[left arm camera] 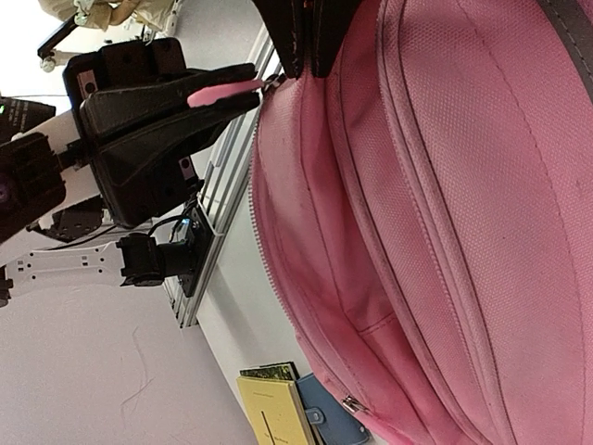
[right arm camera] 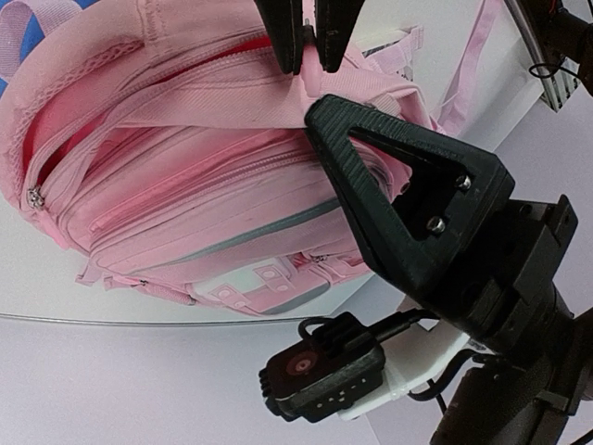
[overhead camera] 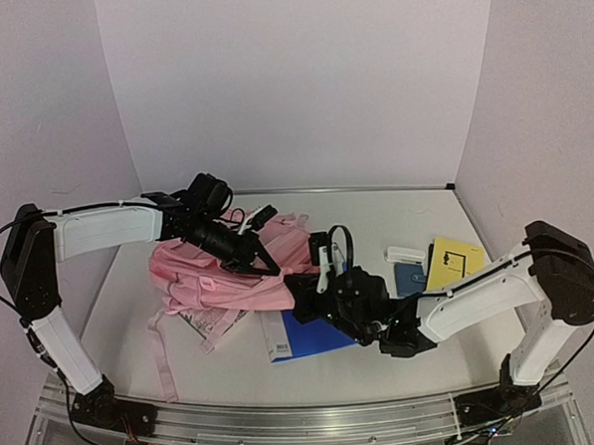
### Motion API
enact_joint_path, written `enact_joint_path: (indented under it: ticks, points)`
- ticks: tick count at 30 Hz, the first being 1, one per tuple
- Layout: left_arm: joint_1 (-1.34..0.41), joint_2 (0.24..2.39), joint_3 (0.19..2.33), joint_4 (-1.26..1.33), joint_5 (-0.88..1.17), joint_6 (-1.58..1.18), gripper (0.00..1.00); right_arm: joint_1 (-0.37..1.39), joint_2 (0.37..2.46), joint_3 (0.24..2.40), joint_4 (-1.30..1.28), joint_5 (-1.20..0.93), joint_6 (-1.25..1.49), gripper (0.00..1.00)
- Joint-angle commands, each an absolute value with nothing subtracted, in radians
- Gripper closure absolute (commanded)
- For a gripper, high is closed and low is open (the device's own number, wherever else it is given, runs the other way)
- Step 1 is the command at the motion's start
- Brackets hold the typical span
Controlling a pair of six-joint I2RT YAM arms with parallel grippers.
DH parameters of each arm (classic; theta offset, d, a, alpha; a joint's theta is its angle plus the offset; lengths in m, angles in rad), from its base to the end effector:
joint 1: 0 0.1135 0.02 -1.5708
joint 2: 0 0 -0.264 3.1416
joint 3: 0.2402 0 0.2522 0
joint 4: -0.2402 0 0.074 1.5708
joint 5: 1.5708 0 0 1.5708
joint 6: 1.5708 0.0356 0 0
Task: Pack the student bag
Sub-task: Unzip the student bag at the center of the board.
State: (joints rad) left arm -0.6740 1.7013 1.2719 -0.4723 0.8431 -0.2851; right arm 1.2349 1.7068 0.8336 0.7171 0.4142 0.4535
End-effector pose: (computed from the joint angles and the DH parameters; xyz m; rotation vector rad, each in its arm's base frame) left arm 0.2668 -0.2471 0.2512 0.8885 2.4408 -1.4327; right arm 0.1336 0.3393 0.2093 -0.3798 1.7564 0.8833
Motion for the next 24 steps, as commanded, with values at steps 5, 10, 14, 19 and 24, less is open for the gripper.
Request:
enact_joint_path:
  ticks: [5,10,14,19,24]
  points:
    - [-0.646,1.713,1.372,-0.347,0.875,-0.319,1.0,1.351,1.763,0.915,0.855,0.474,0.384,1.0]
    - [-0.644,1.744,1.404,-0.346,0.902,-0.34,1.0,1.382,1.805,0.953,0.865,0.496,0.327,1.0]
    - [-0.644,1.759,1.429,-0.355,0.915,-0.343,1.0,1.393,1.845,0.989,0.872,0.477,0.295,1.0]
    - [-0.644,1.765,1.44,-0.359,0.933,-0.349,1.0,1.396,1.89,1.021,0.894,0.437,0.268,1.0]
    - [-0.644,1.762,1.437,-0.344,0.975,-0.378,1.0,1.395,1.929,1.046,0.941,0.377,0.251,1.0]
